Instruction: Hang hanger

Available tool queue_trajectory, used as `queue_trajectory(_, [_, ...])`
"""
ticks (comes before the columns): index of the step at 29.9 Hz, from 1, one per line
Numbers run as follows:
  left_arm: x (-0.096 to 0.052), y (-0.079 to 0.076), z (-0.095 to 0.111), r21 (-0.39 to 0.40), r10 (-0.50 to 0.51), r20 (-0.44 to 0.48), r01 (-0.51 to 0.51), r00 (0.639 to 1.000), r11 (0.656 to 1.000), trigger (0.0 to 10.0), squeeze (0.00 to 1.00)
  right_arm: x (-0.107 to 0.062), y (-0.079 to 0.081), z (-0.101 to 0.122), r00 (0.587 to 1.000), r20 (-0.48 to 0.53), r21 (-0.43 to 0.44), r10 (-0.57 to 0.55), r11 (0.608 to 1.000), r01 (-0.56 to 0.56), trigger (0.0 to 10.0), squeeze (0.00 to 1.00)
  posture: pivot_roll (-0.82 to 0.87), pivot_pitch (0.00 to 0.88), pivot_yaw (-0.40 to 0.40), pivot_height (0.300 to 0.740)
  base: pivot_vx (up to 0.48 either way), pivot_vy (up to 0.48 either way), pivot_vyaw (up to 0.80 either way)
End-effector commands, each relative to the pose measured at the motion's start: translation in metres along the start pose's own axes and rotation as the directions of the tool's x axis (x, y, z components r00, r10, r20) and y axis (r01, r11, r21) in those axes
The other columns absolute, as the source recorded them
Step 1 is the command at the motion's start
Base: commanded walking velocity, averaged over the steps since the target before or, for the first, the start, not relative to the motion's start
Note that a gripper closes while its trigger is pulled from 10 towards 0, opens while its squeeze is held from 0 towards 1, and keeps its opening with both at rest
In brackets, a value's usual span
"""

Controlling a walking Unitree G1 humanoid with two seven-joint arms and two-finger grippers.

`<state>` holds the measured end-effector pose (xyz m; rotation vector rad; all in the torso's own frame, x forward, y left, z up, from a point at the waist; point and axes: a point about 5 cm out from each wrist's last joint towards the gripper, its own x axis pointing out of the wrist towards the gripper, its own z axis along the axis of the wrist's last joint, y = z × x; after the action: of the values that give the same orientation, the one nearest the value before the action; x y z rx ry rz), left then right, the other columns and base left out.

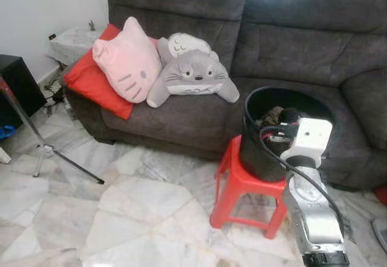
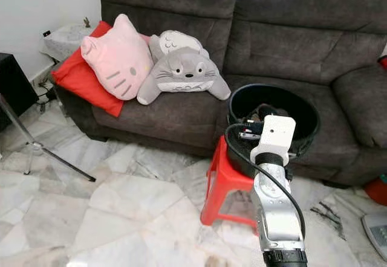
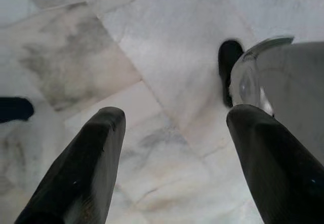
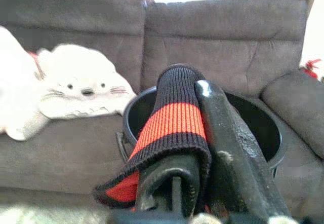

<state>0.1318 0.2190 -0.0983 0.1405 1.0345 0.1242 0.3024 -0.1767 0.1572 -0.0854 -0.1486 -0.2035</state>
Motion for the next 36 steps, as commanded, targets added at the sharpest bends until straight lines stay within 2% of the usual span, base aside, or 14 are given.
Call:
queue_trajectory(1, [-0.003, -0.002, -0.013, 0.001, -0.007, -0.045, 0.007, 0.999, 1.0, 10.0, 0.0, 0.0, 0.001, 0.014, 0.997, 0.073, -0.002, 0.024, 1.0, -0.024, 10.0, 0.0, -0.05, 0.0, -0.008, 0.74, -0.326, 0.0, 0.0])
queue_trajectory(4, [-0.003, -0.002, -0.013, 0.001, -0.007, -0.045, 0.008, 0.999, 1.0, 10.0, 0.0, 0.0, 0.016, 0.035, 0.978, 0.173, 0.006, 0.119, 0.992, -0.122, 10.0, 0.0, -0.05, 0.0, -0.008, 0.74, -0.325, 0.0, 0.0])
queue_trajectory(6, [-0.002, -0.002, -0.013, 0.001, -0.007, -0.045, 0.007, 0.999, 1.0, 10.0, 0.0, -0.002, 0.036, 0.059, 0.931, 0.26, 0.056, 0.256, 0.959, -0.279, 10.0, 0.0, -0.06, 0.0, -0.007, 0.74, -0.328, 0.0, 0.0])
queue_trajectory(9, [-0.002, -0.002, -0.013, 0.002, -0.007, -0.045, 0.007, 0.999, 1.0, 10.0, 0.0, -0.007, 0.05, 0.073, 0.881, 0.306, 0.091, 0.36, 0.91, -0.404, 10.0, 0.0, -0.06, 0.0, -0.007, 0.74, -0.33, 0.0, 0.0])
queue_trajectory(11, [-0.002, -0.002, -0.013, 0.002, -0.007, -0.045, 0.007, 0.999, 1.0, 10.0, 0.0, -0.007, 0.05, 0.073, 0.881, 0.306, 0.091, 0.36, 0.91, -0.404, 10.0, 0.0, -0.06, 0.0, -0.007, 0.74, -0.33, 0.0, 0.0])
queue_trajectory(12, [-0.002, -0.002, -0.013, 0.002, -0.008, -0.045, 0.008, 0.999, 1.0, 10.0, 0.0, -0.01, 0.057, 0.079, 0.846, 0.329, 0.085, 0.42, 0.879, -0.469, 10.0, 0.0, -0.06, 0.0, -0.005, 0.74, -0.33, 0.0, 0.0])
queue_trajectory(13, [-0.002, -0.002, -0.012, 0.007, -0.007, -0.045, 0.007, 0.999, 1.0, 10.0, 0.0, -0.031, 0.081, 0.095, 0.68, 0.37, 0.095, 0.633, 0.702, -0.706, 10.0, 0.0, -0.06, 0.0, -0.005, 0.74, -0.259, 0.0, 0.0])
queue_trajectory(15, [-0.002, -0.002, -0.013, 0.016, -0.005, -0.048, 0.005, 0.999, 1.0, 10.0, 0.0, -0.044, 0.09, 0.101, 0.583, 0.39, 0.105, 0.713, 0.594, -0.797, 10.0, 0.0, -0.06, 0.0, -0.005, 0.74, 0.0, 0.0, 0.0])
queue_trajectory(16, [-0.002, -0.002, -0.013, 0.016, -0.005, -0.048, 0.005, 0.999, 1.0, 10.0, 0.0, -0.044, 0.09, 0.101, 0.583, 0.39, 0.105, 0.713, 0.594, -0.797, 10.0, 0.0, -0.06, 0.0, -0.005, 0.74, 0.0, 0.0, 0.0])
queue_trajectory(19, [-0.002, -0.004, -0.012, 0.017, -0.006, -0.048, 0.007, 0.999, 1.0, 10.0, 0.0, -0.035, 0.082, 0.089, 0.661, 0.35, 0.16, 0.663, 0.654, -0.74, 10.0, 0.0, -0.06, 0.0, -0.007, 0.74, 0.0, 0.0, 0.0])
queue_trajectory(22, [-0.002, -0.004, -0.012, 0.017, -0.008, -0.048, 0.008, 0.999, 1.0, 10.0, 0.0, -0.027, 0.071, 0.067, 0.71, 0.282, 0.203, 0.645, 0.683, -0.701, 10.0, 0.0, -0.06, 0.0, -0.009, 0.74, 0.0, 0.0, 0.0])
queue_trajectory(29, [-0.002, -0.004, -0.012, 0.017, -0.008, -0.049, 0.009, 0.999, 1.0, 10.0, 0.0, -0.013, 0.037, -0.015, 0.874, -0.13, 0.123, 0.468, 0.883, -0.454, 10.0, 0.0, -0.05, 0.0, -0.013, 0.74, 0.0, 0.0, 0.0])
queue_trajectory(31, [-0.002, -0.004, -0.012, 0.018, -0.008, -0.049, 0.009, 0.999, 1.0, 10.0, 0.0, -0.016, 0.029, -0.039, 0.876, -0.237, 0.052, 0.42, 0.906, -0.42, 10.0, 0.0, -0.05, 0.0, -0.01, 0.74, 0.0, 0.0, 0.0])
queue_trajectory(36, [-0.002, -0.004, -0.012, 0.021, -0.009, -0.05, 0.01, 0.999, 1.0, 10.0, 0.0, -0.032, 0.018, -0.081, 0.843, -0.39, 0.042, 0.372, 0.921, -0.387, 10.0, 0.0, -0.05, 0.0, -0.011, 0.74, 0.0, 0.0, 0.0])
